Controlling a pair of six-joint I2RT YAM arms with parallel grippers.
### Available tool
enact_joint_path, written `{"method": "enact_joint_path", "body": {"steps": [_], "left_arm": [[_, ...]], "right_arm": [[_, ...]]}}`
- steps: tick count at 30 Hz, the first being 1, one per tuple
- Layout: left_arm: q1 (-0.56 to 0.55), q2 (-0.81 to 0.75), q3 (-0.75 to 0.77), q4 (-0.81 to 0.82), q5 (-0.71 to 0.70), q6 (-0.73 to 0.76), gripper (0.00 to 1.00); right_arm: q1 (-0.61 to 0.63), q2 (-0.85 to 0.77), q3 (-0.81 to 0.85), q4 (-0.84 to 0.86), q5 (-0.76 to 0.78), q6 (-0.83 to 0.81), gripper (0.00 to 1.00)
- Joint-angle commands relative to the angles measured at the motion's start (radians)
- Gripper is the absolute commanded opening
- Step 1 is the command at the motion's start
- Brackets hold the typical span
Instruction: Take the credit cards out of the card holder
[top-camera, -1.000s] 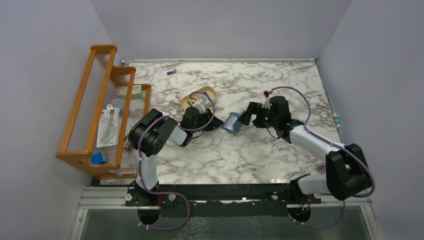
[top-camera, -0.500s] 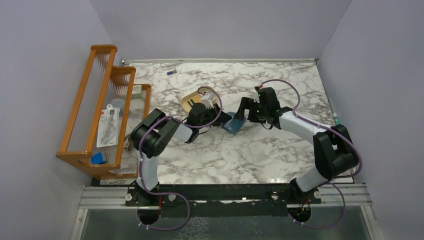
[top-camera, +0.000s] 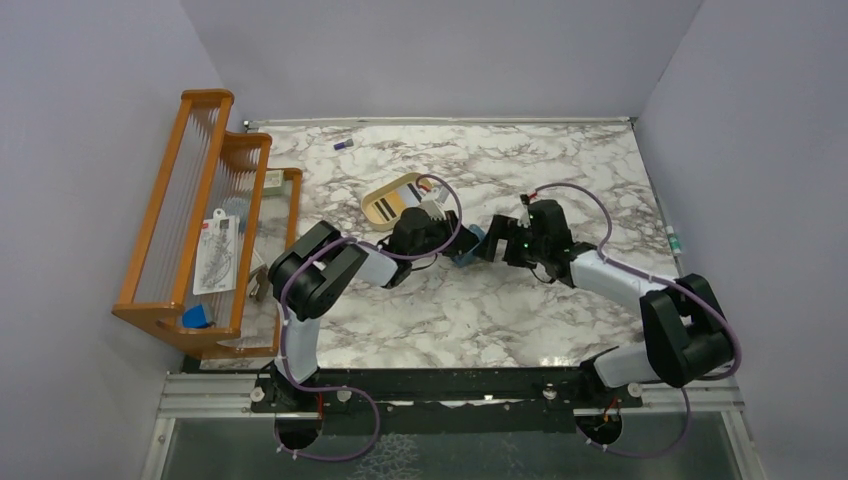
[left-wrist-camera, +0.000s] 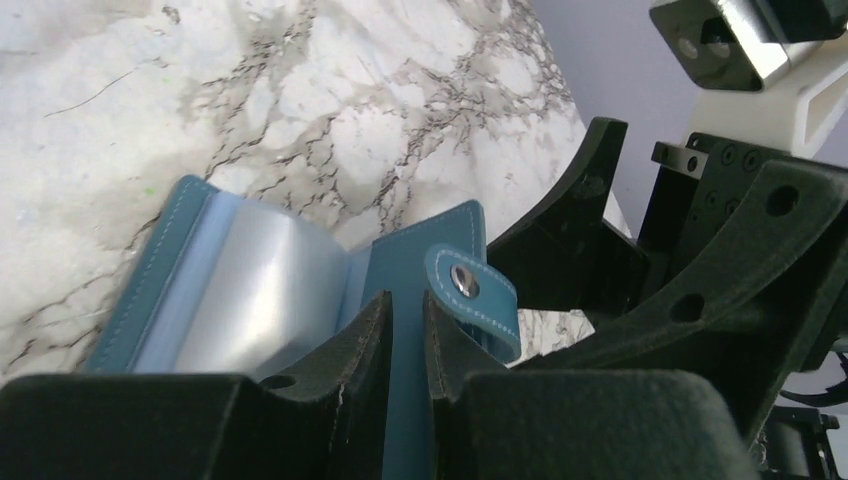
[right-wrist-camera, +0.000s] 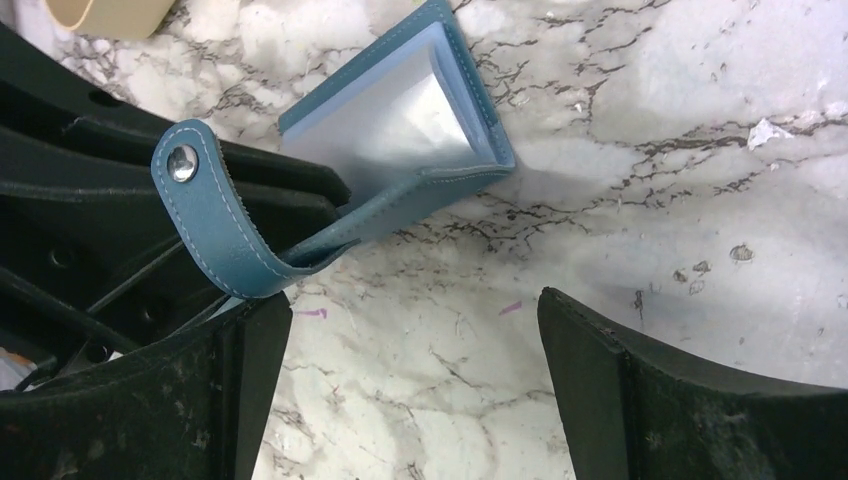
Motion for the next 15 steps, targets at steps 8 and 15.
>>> {"method": "enact_joint_path", "body": {"steps": [8, 15], "left_arm": [[-0.085, 0.037, 0.078, -0.019, 0.015, 0.0, 0.19], [-0.111, 0.056, 0.07, -0.029, -0.01, 0.002, 0.19]], "right_arm": [[0.001, -0.238, -0.125, 0.128, -0.045, 0.063, 1.0], [0.001, -0.311, -0.222, 0.175, -0.046, 0.141, 1.0]]}}
